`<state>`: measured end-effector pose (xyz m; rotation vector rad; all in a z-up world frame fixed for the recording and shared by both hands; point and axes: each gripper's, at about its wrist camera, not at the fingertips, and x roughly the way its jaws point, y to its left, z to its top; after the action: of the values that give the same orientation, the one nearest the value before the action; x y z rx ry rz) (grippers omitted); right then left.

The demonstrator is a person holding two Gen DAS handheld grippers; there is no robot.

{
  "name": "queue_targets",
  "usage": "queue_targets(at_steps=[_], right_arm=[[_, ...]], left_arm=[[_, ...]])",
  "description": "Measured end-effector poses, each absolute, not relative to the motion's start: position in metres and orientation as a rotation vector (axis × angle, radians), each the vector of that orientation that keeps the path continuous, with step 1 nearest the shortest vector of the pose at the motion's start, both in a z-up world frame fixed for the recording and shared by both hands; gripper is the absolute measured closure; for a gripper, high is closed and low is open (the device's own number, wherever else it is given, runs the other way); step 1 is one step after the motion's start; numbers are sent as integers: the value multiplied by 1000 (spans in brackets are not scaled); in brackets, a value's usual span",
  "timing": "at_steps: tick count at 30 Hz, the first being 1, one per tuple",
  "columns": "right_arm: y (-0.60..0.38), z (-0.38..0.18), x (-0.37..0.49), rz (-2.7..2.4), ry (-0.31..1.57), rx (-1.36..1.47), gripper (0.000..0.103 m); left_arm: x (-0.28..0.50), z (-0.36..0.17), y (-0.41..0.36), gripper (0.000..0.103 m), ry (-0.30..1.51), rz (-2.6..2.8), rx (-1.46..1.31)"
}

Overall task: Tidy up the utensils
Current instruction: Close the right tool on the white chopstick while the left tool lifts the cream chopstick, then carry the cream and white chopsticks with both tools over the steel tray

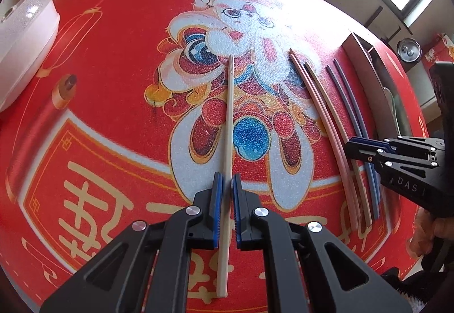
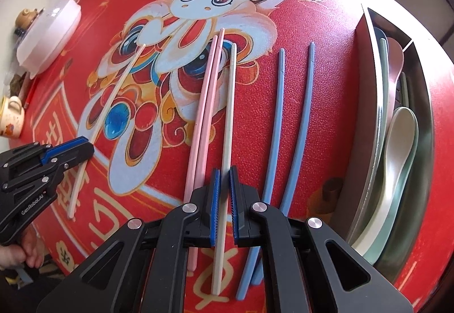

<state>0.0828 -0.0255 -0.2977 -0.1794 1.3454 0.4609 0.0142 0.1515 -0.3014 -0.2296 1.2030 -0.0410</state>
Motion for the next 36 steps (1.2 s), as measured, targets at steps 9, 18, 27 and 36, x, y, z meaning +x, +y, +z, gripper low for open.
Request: queue_targets(at_steps=[9, 18, 27, 36], right_arm=[[-17, -297, 79, 450, 1332, -237, 96], [-27, -296, 81, 459, 1345, -133, 97], [-42, -271, 79, 493, 1313, -2, 97], [-63, -253, 81, 483, 1273, 87, 97]], left_arm=[[15, -301, 156, 95, 1201, -28, -278], [11, -299, 161, 97, 1189, -55, -322], [3, -272, 169, 97, 1143, -76, -401], [22, -247, 147, 97, 1128, -139, -422]])
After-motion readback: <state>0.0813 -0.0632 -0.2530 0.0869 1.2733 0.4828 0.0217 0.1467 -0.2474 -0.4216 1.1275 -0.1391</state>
